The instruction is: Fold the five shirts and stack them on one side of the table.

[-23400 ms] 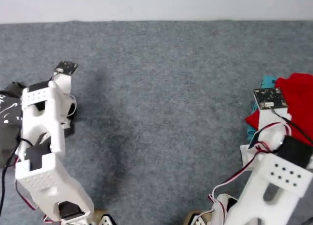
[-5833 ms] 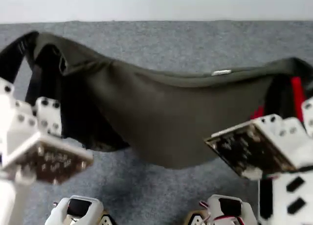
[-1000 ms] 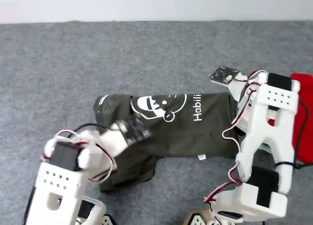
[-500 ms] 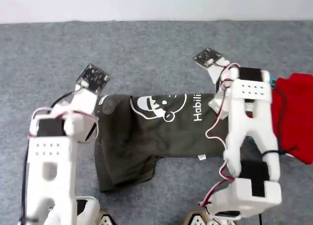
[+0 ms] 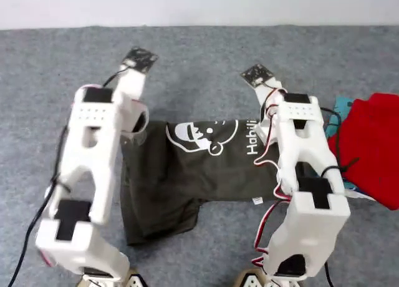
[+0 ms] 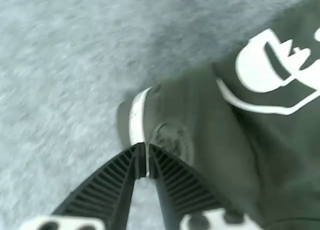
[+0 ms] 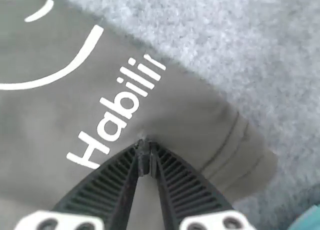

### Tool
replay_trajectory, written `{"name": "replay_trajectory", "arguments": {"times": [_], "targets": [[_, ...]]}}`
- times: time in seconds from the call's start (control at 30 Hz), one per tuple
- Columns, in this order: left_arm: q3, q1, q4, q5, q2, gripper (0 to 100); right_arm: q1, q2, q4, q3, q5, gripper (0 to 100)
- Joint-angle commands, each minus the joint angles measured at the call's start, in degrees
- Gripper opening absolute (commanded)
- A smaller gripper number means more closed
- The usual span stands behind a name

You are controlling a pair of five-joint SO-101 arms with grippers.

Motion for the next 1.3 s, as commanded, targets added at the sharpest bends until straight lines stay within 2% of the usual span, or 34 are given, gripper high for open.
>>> {"name": "replay_trajectory", "arguments": {"times": [0.0,0.13,0.3,0.5,0.7,0.77,0.9,1.07,1.27], "targets": [[-9.98,1.93,2.64,0.44,6.33,2,0.04,1.27,-2.42,-2.99,-0.26,0.9],[-17.01,1.41,5.45,0.18,16.26,2,0.48,4.44,-2.33,-4.40,-0.18,0.9],[-27.82,-4.13,10.46,0.09,27.96,2,4.44,10.59,0.22,-11.43,-0.18,0.9],[-41.89,-10.55,18.46,-0.09,37.01,2,7.96,21.05,12.44,-27.25,-0.18,0.9],[-53.32,-10.90,26.55,-0.18,37.89,2,7.78,25.98,23.60,-40.88,-0.44,0.9],[-56.31,-10.64,27.08,0.26,37.54,2,7.52,25.98,26.15,-43.25,-0.53,1.0],[-55.52,-10.37,27.08,0.35,32.00,2,6.99,25.89,33.45,-48.62,-0.53,1.0],[-46.99,-10.99,26.99,0.09,21.36,2,5.85,25.89,44.62,-57.41,-0.62,1.3],[-34.07,-17.67,26.81,-0.09,8.97,2,2.77,20.62,45.32,-58.29,-2.73,1.0]]}}
